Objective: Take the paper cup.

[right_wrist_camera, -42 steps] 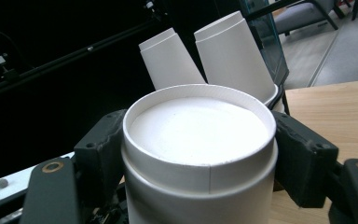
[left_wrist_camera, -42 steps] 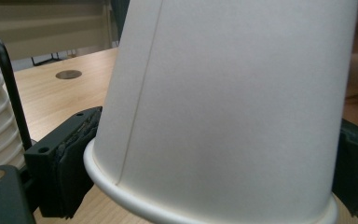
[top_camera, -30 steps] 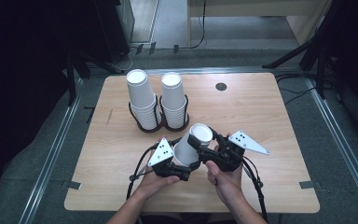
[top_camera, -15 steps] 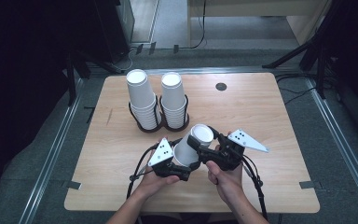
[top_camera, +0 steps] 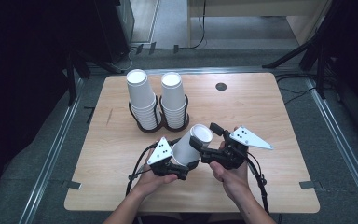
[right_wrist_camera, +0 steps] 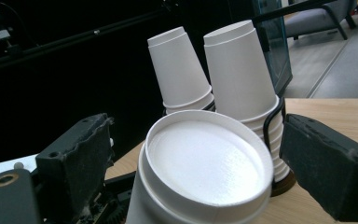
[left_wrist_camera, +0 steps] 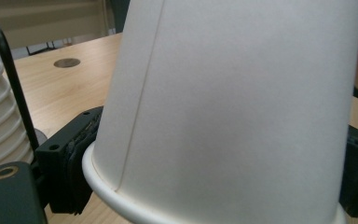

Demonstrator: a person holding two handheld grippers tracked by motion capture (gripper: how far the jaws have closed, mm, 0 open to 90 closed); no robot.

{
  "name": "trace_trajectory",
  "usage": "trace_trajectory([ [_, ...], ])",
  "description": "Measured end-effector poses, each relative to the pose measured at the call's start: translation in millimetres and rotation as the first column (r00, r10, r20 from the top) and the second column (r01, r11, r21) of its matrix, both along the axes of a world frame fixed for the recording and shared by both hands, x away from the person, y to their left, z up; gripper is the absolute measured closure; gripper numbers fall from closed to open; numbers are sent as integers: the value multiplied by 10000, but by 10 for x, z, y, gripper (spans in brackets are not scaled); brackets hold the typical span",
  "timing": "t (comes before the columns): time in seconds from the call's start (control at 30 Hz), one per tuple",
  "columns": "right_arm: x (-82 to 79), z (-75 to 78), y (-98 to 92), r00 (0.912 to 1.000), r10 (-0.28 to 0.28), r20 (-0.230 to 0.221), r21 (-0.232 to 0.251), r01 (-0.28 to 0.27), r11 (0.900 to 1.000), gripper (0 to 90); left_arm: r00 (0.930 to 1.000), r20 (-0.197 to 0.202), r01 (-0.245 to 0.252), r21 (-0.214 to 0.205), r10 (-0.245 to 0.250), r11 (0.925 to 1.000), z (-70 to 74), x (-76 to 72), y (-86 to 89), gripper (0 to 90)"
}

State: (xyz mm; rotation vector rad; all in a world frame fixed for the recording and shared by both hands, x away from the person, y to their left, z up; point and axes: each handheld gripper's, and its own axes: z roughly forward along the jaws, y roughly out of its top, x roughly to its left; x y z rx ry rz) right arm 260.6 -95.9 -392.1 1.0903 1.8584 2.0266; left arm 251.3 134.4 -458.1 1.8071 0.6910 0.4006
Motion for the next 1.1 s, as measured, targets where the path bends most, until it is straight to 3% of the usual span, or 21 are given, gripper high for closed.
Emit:
trace_trajectory([
  [0.23, 18, 32, -84, 9993, -39, 385, -575, 61, 9983, 106, 9999, -123, 91, 537, -85, 9985, 15, 34, 65, 78],
  [0.43, 41, 23, -153, 9985, -101, 547, -1106, 161, 9937, 108, 9996, -264, 92, 763, -72, 9970, 51, 64, 149, 78],
  [0.5, 45, 9, -165, 9986, -166, 509, -1203, 226, 9925, 124, 9996, -278, 118, 986, -91, 9951, 65, 76, 183, 78],
  [0.73, 78, -51, -186, 9994, -245, 237, -1205, 272, 9923, 128, 9994, -339, 110, 1162, -71, 9932, 104, 96, 267, 78],
  [0.87, 87, -89, -181, 9996, -240, 163, -1347, 260, 9905, 128, 9993, -354, 192, 1706, -134, 9852, 134, 102, 307, 78],
  [1.1, 113, -159, -192, 9995, -319, -56, -1455, 307, 9889, 130, 9992, -352, 227, 1849, -164, 9825, 152, 107, 349, 78],
])
